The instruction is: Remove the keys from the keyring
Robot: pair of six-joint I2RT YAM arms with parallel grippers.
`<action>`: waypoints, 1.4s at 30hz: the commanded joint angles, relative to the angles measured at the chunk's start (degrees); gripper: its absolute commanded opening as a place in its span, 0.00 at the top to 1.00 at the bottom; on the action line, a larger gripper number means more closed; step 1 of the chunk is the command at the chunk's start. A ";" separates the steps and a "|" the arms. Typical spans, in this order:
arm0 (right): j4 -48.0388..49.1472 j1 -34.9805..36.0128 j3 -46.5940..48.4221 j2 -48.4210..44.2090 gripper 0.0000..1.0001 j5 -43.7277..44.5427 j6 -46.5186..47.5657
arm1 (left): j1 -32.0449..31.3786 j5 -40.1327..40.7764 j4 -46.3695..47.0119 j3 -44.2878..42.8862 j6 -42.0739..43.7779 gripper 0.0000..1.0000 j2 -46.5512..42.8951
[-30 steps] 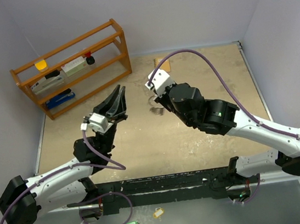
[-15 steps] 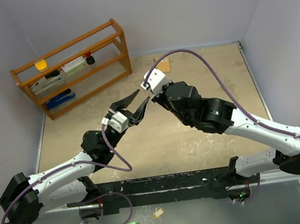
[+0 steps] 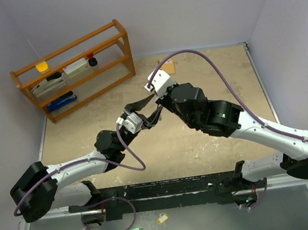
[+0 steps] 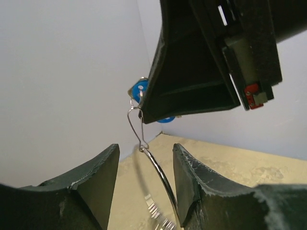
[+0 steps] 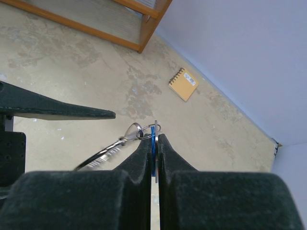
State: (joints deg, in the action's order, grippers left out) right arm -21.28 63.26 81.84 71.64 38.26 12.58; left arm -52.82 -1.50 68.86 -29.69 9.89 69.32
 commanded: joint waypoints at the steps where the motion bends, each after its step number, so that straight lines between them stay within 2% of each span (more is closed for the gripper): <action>1: 1.71 0.00 2.57 -0.73 1.00 0.68 -0.48 | 0.26 3.40 12.65 0.00 -2.39 0.54 1.79; 10: 1.43 0.02 2.28 -0.71 1.00 0.16 -1.15 | 0.26 4.67 18.03 -1.69 -3.25 0.54 6.54; 26: 1.10 0.01 2.33 -1.17 1.00 -0.81 -1.50 | 0.26 4.23 16.84 -4.71 -0.80 0.55 9.67; 42: 1.16 -0.03 2.20 -1.78 1.00 -0.91 -1.44 | 0.26 3.72 15.39 -5.60 -0.23 0.73 10.75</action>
State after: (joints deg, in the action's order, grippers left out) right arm -21.98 63.26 81.84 71.61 37.54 11.73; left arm -52.82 2.83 82.63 -32.80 8.86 79.83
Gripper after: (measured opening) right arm 0.024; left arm 0.299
